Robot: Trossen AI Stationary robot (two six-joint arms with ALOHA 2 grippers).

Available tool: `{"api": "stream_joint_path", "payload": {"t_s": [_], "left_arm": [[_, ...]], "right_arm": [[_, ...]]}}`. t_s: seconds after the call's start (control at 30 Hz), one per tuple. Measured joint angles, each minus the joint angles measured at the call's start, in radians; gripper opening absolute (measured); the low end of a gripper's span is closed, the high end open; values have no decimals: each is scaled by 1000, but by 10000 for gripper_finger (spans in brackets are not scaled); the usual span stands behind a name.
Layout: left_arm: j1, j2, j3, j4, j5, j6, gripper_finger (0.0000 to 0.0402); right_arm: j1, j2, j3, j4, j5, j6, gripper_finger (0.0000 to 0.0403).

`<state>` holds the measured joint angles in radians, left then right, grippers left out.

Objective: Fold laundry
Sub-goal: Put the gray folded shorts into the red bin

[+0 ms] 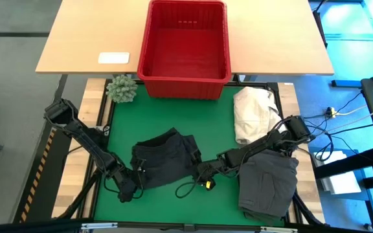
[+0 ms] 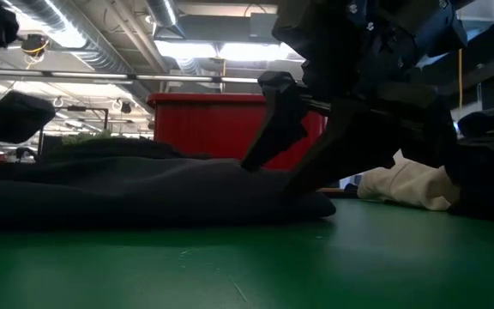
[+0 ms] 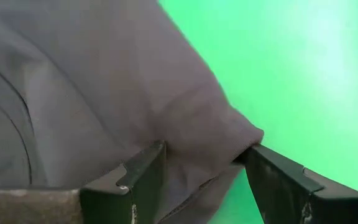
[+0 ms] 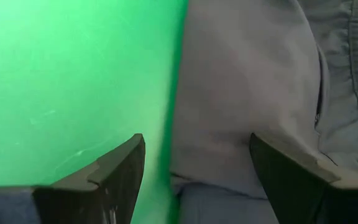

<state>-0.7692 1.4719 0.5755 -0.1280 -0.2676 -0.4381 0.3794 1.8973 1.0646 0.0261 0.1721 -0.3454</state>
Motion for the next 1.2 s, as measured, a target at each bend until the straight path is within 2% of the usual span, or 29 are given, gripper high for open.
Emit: {"api": "stream_joint_path", "payload": {"t_s": [0.17, 0.57, 0.73, 0.93, 1.2], "left_arm": [[0, -1, 54, -37, 1, 2, 210], [-26, -2, 224, -358, -10, 0, 210], [-56, 10, 219, -357, -10, 5, 210], [-77, 85, 209, -339, -34, 76, 210], [-78, 167, 213, -294, -61, 111, 210]], "right_arm": [[1, -1, 23, -8, 2, 0, 289], [22, -2, 67, -106, 3, 0, 289], [43, -2, 67, -165, 24, 0, 289], [46, 0, 67, -174, 83, -28, 289], [44, 66, 70, -158, 115, -50, 289]]}}
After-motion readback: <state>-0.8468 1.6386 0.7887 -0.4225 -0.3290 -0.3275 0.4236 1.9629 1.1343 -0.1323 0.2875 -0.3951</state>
